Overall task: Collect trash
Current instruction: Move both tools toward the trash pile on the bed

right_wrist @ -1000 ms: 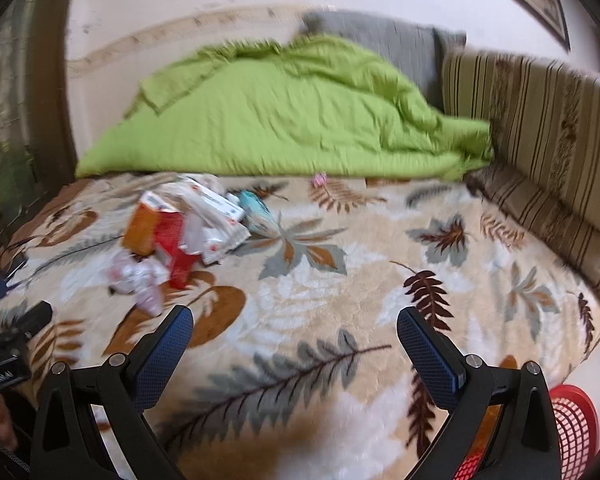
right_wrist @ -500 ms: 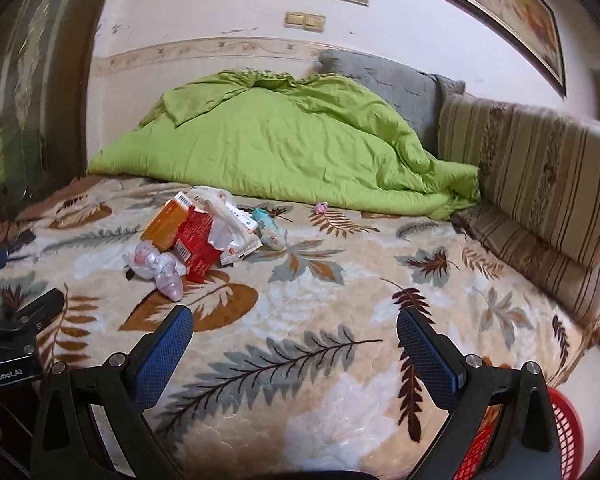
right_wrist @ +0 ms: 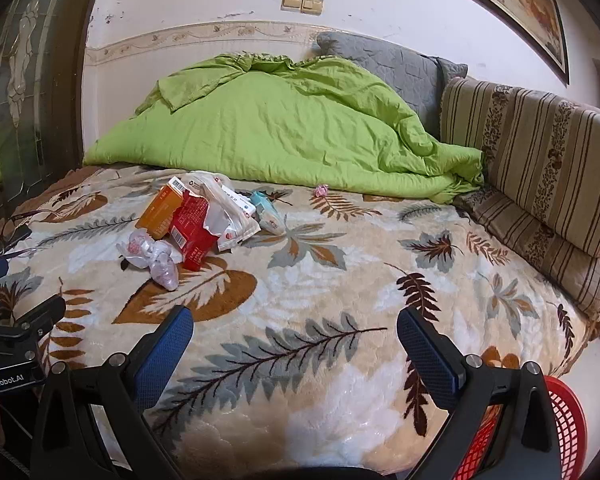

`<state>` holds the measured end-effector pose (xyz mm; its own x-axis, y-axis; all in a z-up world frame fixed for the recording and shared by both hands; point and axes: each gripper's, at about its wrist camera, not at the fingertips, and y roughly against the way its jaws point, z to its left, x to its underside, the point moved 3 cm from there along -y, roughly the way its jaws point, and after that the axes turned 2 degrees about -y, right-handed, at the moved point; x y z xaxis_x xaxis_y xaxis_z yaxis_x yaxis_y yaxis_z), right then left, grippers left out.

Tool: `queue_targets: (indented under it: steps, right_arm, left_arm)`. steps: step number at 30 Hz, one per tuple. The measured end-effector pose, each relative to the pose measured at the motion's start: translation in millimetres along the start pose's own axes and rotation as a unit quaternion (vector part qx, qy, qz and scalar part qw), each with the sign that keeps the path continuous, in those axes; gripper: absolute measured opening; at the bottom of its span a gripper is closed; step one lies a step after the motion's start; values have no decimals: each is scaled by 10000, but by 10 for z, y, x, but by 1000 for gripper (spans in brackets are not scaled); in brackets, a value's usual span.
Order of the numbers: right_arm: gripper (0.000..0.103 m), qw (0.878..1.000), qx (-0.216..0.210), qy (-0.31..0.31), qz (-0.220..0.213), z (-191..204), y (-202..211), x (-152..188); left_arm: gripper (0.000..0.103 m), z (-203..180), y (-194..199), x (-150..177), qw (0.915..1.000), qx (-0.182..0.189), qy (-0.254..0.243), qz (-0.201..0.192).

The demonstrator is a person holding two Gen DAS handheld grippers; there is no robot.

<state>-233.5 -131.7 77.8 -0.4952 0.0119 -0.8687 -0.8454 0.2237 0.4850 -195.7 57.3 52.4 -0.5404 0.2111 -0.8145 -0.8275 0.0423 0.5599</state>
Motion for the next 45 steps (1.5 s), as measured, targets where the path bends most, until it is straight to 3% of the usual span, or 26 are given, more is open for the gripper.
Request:
queue_targets:
  steps: [32,37,40,44,45]
  right_arm:
    - [103,9999,-25,-133,-88,-68,18,-1]
    - [103,9986,-447,-179,-196,-30,62,-23]
    - [98,9938,-1008,-456,-92,-51,-15,-81]
    - [78,9836,-1635,-736,178,10,-291,-278]
    - [78,9807,-1775,-779,250,46,-378,-342]
  left_arm:
    - [103,28,12,8,9999,97,74,-104]
    - [103,4,39,-1,9993,300,108,-197]
    - [103,4,-21,-47,9990,409,149,-98]
    - [103,39,-205,-182,9979,562,303,79]
    - [103,55,-296,-231,9969,634,430,154]
